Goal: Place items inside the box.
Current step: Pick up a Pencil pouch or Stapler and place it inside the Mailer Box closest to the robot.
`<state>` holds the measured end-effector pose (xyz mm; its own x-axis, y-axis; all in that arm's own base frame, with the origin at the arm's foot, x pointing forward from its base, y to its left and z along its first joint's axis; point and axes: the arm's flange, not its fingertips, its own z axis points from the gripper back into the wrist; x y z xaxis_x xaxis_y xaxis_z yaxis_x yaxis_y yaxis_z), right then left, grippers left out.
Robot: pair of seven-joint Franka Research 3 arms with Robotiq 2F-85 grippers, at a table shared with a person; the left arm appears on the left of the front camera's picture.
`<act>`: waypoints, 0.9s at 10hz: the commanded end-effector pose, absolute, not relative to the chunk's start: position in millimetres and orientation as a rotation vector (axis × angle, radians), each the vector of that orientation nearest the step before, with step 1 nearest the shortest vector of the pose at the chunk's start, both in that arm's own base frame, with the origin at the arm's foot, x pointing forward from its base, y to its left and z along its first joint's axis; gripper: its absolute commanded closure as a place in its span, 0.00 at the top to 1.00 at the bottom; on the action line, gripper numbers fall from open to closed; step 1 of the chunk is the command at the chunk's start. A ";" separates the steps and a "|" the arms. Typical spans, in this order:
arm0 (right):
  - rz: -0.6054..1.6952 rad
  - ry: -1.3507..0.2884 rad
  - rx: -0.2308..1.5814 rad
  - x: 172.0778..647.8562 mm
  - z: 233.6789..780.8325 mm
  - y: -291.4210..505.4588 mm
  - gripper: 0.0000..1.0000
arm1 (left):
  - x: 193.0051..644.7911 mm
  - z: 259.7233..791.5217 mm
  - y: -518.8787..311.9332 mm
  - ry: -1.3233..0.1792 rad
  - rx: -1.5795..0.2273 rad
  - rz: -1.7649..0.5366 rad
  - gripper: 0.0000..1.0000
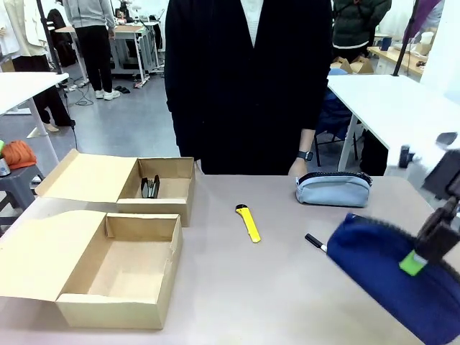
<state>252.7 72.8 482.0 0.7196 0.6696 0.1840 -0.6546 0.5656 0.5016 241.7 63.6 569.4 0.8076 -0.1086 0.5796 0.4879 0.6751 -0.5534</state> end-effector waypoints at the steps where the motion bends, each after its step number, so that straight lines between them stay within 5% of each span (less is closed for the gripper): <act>1: 0.557 -0.134 0.512 234.3 484.1 75.2 0.03 | 243.2 570.5 62.4 -0.562 -0.771 -0.370 1.00; 3: 0.779 0.028 0.578 252.7 482.0 72.8 0.03 | 243.2 570.5 62.4 -0.562 -0.771 -0.370 1.00; 5: 0.532 -0.070 0.509 254.4 503.5 77.7 0.09 | 243.2 570.5 62.4 -0.562 -0.771 -0.370 1.00; 6: 0.462 -0.110 0.631 272.0 507.5 84.1 0.09 | 243.2 570.5 62.4 -0.562 -0.771 -0.370 1.00; 9: 0.053 -0.027 0.602 274.0 505.6 14.4 0.09 | 243.2 570.5 62.4 -0.562 -0.771 -0.370 1.00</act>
<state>281.9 44.3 499.4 0.9805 0.1710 0.0964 -0.1959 0.8205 0.5370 241.8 63.9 569.5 0.8075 -0.1084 0.5798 0.4876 0.6757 -0.5529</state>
